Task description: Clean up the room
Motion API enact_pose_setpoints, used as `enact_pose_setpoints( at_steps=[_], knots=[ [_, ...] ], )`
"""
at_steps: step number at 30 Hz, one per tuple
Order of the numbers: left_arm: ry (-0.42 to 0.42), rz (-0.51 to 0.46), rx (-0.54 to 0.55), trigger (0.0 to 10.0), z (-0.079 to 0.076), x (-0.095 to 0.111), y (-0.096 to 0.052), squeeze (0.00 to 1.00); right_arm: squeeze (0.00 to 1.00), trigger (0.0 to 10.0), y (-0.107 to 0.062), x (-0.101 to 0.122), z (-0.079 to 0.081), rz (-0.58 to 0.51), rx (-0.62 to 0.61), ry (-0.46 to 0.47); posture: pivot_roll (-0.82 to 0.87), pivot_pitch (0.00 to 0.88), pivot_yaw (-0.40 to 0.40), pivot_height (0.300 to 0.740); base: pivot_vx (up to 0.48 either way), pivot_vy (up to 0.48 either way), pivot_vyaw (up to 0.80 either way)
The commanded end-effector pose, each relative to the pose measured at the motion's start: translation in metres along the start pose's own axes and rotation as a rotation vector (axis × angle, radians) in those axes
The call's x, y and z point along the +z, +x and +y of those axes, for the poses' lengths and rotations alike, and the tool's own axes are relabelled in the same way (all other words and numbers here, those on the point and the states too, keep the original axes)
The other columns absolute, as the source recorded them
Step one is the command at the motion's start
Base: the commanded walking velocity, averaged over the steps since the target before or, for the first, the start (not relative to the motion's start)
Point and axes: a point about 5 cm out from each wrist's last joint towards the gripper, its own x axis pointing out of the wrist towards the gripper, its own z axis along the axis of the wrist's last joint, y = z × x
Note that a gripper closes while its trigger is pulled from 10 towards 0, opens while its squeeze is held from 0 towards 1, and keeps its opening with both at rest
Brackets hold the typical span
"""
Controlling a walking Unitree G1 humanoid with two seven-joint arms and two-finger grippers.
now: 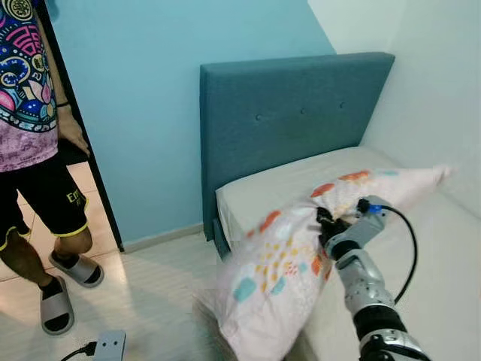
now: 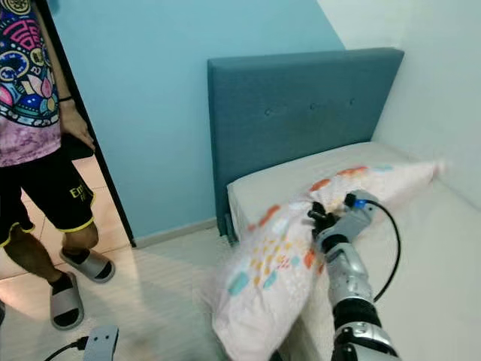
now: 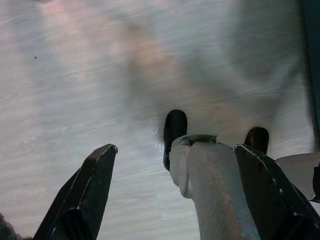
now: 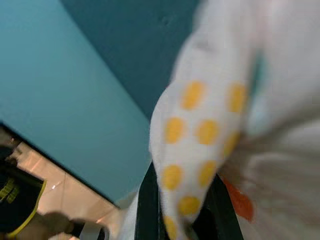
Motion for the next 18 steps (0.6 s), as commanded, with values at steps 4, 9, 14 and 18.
enact_pose_setpoints(
  at_steps=[4,9,14,18],
  knots=[
    [-0.011,-0.006,0.002,10.0,-0.002,-0.001,0.000,0.00,0.00,10.0,0.005,0.017,0.008,-0.075,0.048,-0.034,0.04,0.000,-0.089,0.740,0.000,0.000,0.00],
    [0.015,-0.037,-0.029,10.0,-0.007,0.006,0.001,0.00,0.00,10.0,0.005,0.015,0.007,-0.064,0.042,-0.039,0.04,0.000,-0.092,0.740,0.049,0.000,0.00],
    [0.052,-0.106,-0.098,10.0,-0.020,0.025,0.003,0.00,0.00,10.0,0.006,0.019,0.003,-0.066,0.016,-0.046,0.04,0.000,-0.093,0.740,0.361,0.000,0.00],
    [0.070,-0.141,-0.123,10.0,-0.027,0.036,0.004,0.00,0.00,10.0,0.009,0.021,0.005,-0.053,0.022,-0.059,0.04,0.000,-0.099,0.740,0.450,0.000,0.00]
  ],
)
